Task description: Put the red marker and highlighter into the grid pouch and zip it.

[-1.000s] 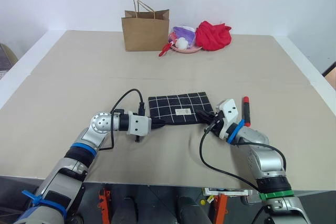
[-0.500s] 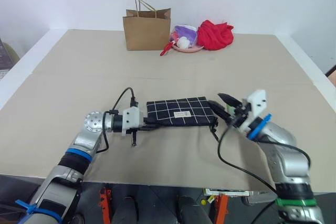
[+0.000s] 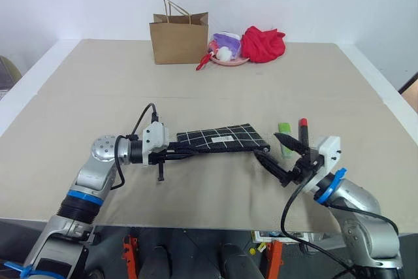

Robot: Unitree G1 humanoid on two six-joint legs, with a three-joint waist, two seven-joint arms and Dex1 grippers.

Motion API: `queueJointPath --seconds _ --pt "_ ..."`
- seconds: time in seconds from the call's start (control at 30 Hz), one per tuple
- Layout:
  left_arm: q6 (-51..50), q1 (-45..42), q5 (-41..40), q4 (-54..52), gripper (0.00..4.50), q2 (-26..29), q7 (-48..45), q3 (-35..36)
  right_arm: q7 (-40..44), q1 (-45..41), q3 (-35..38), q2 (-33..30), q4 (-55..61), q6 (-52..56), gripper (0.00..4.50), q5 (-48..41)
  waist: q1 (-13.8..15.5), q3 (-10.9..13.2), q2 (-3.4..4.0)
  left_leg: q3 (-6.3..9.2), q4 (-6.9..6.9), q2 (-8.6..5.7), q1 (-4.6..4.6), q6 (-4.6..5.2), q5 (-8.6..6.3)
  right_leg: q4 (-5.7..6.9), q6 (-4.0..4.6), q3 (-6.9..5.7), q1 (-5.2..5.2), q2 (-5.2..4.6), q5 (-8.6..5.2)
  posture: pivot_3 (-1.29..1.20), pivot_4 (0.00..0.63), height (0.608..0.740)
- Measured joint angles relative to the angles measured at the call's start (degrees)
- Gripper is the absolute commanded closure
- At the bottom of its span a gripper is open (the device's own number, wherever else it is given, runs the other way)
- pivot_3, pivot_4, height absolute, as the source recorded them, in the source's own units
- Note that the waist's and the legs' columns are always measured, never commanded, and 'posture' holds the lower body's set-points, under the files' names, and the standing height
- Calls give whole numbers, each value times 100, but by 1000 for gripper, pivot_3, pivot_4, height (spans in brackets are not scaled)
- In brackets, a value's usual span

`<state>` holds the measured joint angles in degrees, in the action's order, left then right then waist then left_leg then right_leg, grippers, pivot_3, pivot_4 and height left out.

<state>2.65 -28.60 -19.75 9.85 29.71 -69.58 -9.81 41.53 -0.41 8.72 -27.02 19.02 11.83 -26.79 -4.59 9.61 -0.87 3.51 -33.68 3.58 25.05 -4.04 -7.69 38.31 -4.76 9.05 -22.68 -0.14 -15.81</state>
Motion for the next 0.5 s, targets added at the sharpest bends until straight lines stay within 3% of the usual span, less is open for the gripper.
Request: queueJointPath --seconds 0.33,0.43,0.5 --pt "-281 62 -60 -266 4500 1 85 130 219 -28 -351 -7 -570 -1075 132 704 9 0 0 0 8 0 3 -3 -2 0 -17 0 -1 0 -5 0 150 740" --pt "-297 88 -60 -320 4500 5 85 138 206 -164 -351 46 -743 -1220 963 714 6 0 -1 0 7 0 2 -3 -2 0 -8 -1 -1 0 -6 0 150 740" --pt "-302 99 -59 -343 4500 6 94 140 211 -269 -350 56 -837 -1278 1968 710 9 1 -1 0 6 0 1 -3 -2 0 -6 -1 -1 0 -5 0 150 740"
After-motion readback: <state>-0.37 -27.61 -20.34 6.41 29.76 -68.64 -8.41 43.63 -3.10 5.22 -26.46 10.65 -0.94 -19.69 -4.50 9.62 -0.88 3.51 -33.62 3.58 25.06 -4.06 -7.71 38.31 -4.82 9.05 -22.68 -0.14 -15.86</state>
